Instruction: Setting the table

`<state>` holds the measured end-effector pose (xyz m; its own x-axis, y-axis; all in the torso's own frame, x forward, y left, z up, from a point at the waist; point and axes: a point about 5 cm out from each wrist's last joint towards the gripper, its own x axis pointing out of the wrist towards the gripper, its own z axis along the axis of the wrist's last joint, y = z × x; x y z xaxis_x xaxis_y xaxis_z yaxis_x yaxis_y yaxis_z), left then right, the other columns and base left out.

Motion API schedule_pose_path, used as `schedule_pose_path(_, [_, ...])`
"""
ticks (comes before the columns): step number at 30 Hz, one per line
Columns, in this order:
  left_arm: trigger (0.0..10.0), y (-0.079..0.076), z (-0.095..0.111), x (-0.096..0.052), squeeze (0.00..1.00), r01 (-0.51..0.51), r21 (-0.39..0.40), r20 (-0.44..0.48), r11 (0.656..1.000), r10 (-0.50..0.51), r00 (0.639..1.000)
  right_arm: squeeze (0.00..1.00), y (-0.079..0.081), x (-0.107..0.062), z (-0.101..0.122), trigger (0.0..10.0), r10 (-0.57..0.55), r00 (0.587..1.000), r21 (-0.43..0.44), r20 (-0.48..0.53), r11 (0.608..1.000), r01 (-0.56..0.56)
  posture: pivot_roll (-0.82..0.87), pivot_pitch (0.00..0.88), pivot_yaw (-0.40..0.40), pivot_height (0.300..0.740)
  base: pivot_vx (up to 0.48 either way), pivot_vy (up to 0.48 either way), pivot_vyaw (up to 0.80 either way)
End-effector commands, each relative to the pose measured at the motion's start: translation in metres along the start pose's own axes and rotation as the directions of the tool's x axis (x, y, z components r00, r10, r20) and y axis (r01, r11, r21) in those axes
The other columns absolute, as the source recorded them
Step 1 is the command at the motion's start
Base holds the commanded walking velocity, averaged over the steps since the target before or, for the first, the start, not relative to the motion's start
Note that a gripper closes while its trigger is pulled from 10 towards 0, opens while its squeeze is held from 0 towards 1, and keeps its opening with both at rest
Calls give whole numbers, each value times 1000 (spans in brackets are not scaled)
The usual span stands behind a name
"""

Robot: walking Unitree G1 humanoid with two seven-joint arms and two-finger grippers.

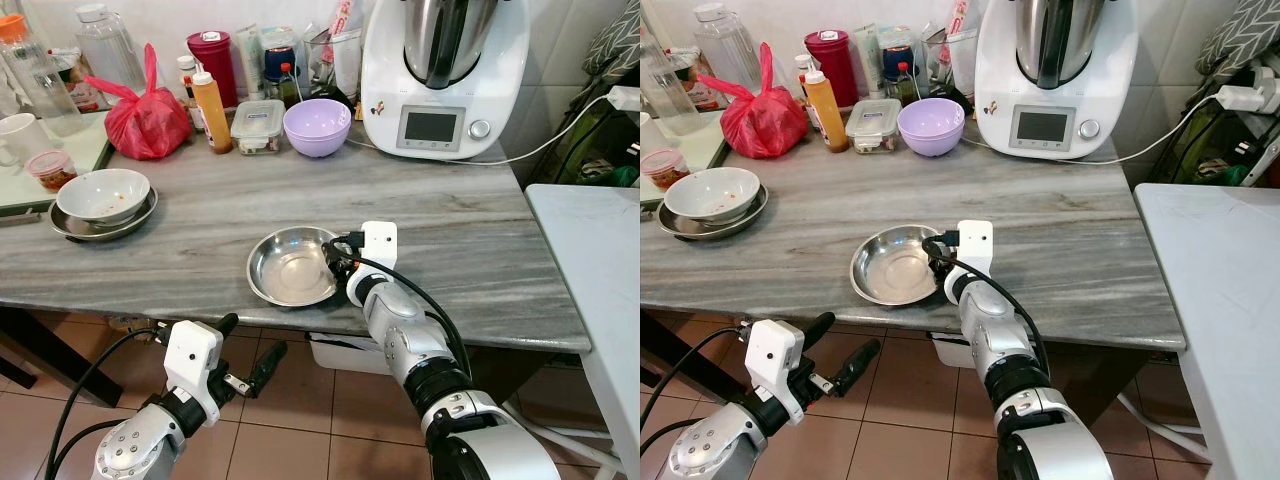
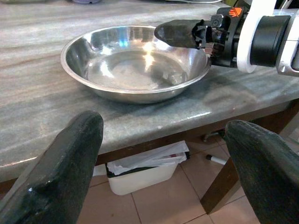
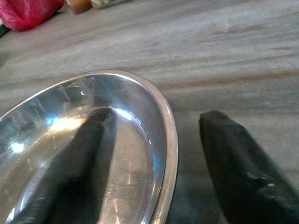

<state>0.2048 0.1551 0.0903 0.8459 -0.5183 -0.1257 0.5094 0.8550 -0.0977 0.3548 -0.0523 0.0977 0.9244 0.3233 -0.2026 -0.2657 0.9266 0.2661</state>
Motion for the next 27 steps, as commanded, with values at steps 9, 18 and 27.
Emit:
schedule_pose_path(9, [10000,4,3,3,0,-2,18,11,1000,2,1000,1000,2,0,42,10000,57,981,-35,186,998,-51,-37,43,70,740,0,0,0])
schedule_pose_path(18, [10000,5,4,6,0,-5,19,22,1000,4,1000,1000,-20,-21,54,10000,33,959,-151,282,988,11,-48,33,66,740,0,0,0])
schedule_pose_path(27, [10000,5,5,9,0,-17,14,37,1000,17,999,1000,-55,-55,52,10000,-27,960,-162,277,984,74,-67,25,66,740,0,0,0])
